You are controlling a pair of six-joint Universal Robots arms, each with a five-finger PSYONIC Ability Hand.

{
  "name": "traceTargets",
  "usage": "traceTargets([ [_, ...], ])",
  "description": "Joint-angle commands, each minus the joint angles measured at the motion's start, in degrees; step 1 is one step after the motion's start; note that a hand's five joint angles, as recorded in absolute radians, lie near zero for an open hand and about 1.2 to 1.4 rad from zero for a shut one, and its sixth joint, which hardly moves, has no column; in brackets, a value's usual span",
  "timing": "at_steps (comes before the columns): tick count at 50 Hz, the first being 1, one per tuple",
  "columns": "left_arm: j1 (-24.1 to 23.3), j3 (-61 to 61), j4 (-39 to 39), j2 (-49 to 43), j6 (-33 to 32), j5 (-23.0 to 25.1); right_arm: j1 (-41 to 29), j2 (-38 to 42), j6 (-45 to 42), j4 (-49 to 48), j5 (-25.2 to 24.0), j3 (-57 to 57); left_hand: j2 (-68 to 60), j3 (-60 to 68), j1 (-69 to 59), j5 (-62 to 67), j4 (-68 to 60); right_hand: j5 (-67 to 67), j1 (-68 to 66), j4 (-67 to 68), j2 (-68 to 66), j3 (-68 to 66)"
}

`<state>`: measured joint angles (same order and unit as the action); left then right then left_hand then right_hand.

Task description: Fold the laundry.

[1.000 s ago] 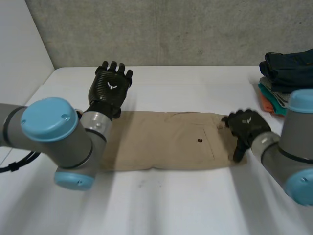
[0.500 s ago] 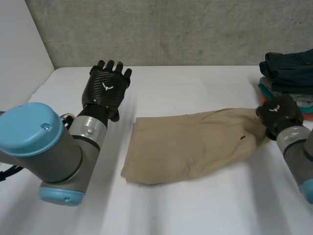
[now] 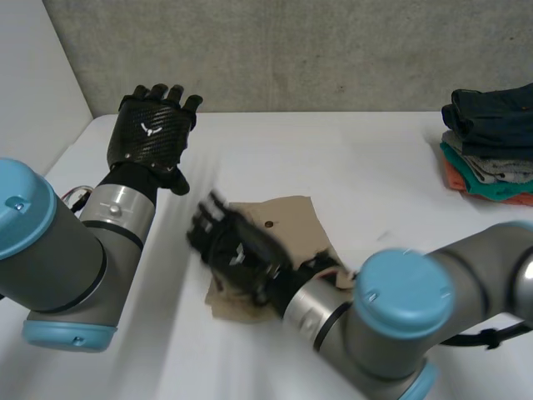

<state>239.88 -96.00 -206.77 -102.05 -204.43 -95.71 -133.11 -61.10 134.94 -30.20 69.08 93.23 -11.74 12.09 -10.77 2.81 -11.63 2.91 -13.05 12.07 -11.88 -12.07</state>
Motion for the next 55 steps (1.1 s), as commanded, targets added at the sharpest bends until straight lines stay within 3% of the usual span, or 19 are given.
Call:
traceTargets([
  [1,-2.2,4.8,2.7,-1.2,2.2,0.0,9.1,-11.4,41.2,7.4,4.4,-0.9,1.7,-2.1,0.8,-2.8,1.6,-2.9,3.0,-2.1,1.9,2.1],
  [3,-3.7,6.5,4.7,-2.4,3.9,0.0,12.5,-11.2,47.3,13.8,4.2,-3.1,1.7,-2.1,0.8,-2.8,1.6,-2.9,3.0,-2.1,1.9,2.1],
  [5,-6.0,9.7,8.7,-5.2,7.2,0.0,14.5,-10.2,47.6,18.3,4.5,-5.3,1.7,-2.1,0.8,-2.8,1.6,-2.9,3.0,-2.1,1.9,2.1],
  [12,-9.3,16.1,22.0,-15.6,17.4,-0.3,16.3,3.0,38.6,33.8,5.2,-16.7,1.5,-1.9,0.6,-2.6,1.4,-2.9,3.0,-2.1,1.9,2.1],
  [15,-9.9,16.9,24.0,-18.9,18.4,-1.0,16.4,7.6,37.1,37.1,4.8,-20.6,1.5,-1.9,0.6,-2.6,1.4,-2.9,3.0,-2.1,1.9,2.1],
  [23,-10.2,16.3,27.5,-24.2,16.5,-9.6,16.4,14.2,34.6,39.3,5.0,-23.9,1.5,-1.9,0.6,-2.6,1.4,-2.9,3.0,-2.1,1.9,2.1],
  [29,-9.6,15.3,28.8,-23.8,11.3,-9.6,16.2,11.9,27.0,39.0,7.2,-22.2,0.0,-0.4,-1.0,-1.1,-0.1,-2.9,3.0,-2.1,1.9,2.1],
  [34,-9.3,16.7,28.1,-18.6,8.3,-8.4,15.8,1.9,22.1,32.6,14.2,-15.6,1.4,-1.7,0.4,-2.4,1.2,-2.9,3.0,-2.1,1.9,2.1],
  [38,-8.4,19.4,26.3,-12.2,7.7,-1.1,13.0,-6.0,20.3,25.0,15.8,-6.4,1.2,-1.5,0.2,-2.3,1.1,-2.9,3.0,-2.1,1.9,2.1],
  [39,-7.5,20.2,25.7,-10.4,7.7,3.3,12.2,-7.1,19.8,23.4,15.9,-4.6,0.7,-1.0,-0.3,-1.8,0.6,-2.9,3.0,-2.1,1.9,2.1],
  [42,-6.2,21.5,25.3,-8.4,8.1,10.4,8.6,-8.9,18.4,17.9,16.0,2.8,0.3,-0.7,-0.6,-1.4,0.2,-2.9,3.0,-2.1,1.9,2.1],
  [43,-6.1,22.8,25.5,-7.9,8.4,16.0,7.7,-9.0,18.3,16.7,15.8,4.7,0.2,-0.5,-0.8,-1.3,0.1,-2.9,3.0,-2.1,1.9,2.1],
  [46,-5.7,24.5,26.8,-7.6,9.6,24.6,3.9,-8.7,17.8,11.7,16.0,10.5,-0.2,-0.2,-1.1,-0.9,-0.3,-2.9,3.0,-2.1,1.9,2.1],
  [47,-5.4,25.5,28.6,-7.6,11.1,29.9,3.4,-8.6,17.8,10.3,15.8,11.6,-0.2,-0.2,-1.1,-0.9,-0.3,-2.9,3.0,-2.1,1.9,2.1],
  [51,-2.9,28.0,34.4,-8.0,14.6,39.7,1.8,-6.9,17.9,3.7,15.7,15.2,-0.2,-0.2,-1.1,-0.9,-0.3,-2.9,3.0,-2.1,1.9,2.1],
  [55,-2.1,28.6,36.7,-8.9,15.6,43.7,1.7,-2.4,17.6,-0.8,15.9,15.2,0.2,-0.5,-0.8,-1.3,0.1,-2.9,3.0,-2.1,1.9,2.1],
])
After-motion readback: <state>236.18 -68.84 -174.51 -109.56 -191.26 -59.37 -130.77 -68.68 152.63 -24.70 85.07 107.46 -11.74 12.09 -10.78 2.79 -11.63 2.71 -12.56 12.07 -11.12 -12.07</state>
